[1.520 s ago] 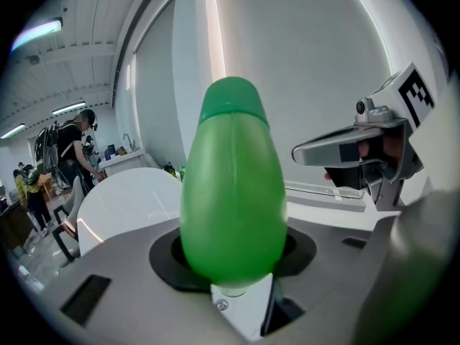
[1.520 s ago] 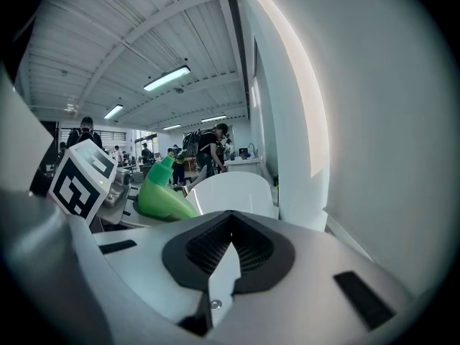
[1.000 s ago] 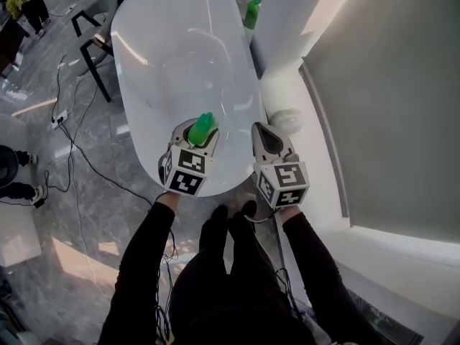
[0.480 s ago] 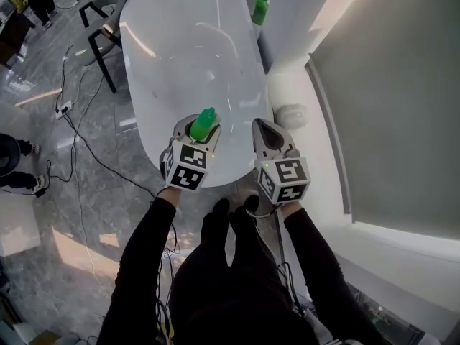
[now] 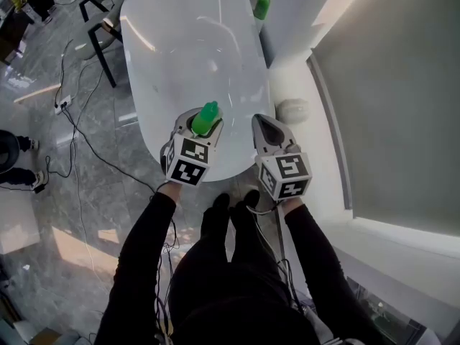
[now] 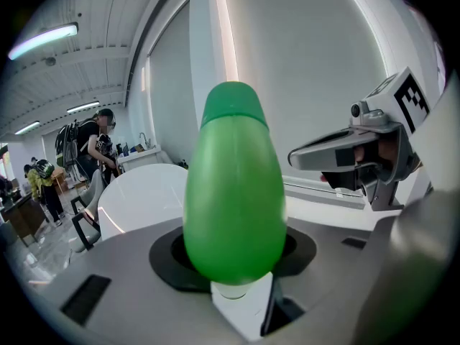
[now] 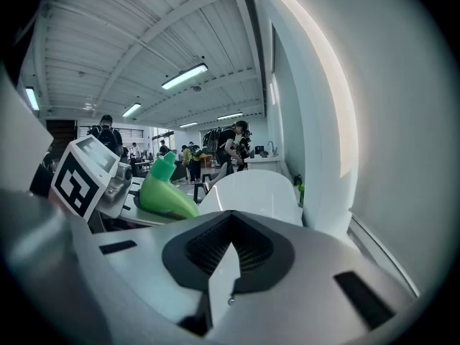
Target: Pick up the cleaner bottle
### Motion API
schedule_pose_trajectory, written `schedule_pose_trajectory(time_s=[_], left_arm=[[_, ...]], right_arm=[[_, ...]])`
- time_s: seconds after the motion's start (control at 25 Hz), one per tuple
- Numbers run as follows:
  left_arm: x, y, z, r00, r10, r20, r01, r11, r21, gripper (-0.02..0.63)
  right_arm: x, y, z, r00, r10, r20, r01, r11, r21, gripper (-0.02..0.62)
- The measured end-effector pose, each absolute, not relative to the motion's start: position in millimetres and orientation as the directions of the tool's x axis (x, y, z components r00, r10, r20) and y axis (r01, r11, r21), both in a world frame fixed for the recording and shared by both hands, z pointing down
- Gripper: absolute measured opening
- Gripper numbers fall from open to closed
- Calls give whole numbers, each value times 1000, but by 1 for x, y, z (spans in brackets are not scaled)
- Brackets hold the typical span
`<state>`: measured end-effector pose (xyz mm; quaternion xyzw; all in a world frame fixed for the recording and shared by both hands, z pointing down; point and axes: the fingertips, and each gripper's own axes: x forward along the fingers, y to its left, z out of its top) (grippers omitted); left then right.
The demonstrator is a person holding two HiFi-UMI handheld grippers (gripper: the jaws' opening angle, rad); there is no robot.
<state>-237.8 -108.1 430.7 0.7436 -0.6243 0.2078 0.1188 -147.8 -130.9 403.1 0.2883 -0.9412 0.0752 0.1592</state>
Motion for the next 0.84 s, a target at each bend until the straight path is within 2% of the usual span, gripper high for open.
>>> schedule_pose_trajectory(time_s=[0.84], left_arm=[[-240, -110, 432, 130, -877, 462, -980, -183, -72, 192]], right_arm=[[-151, -130, 408, -784, -509, 354, -559, 828, -47, 2]])
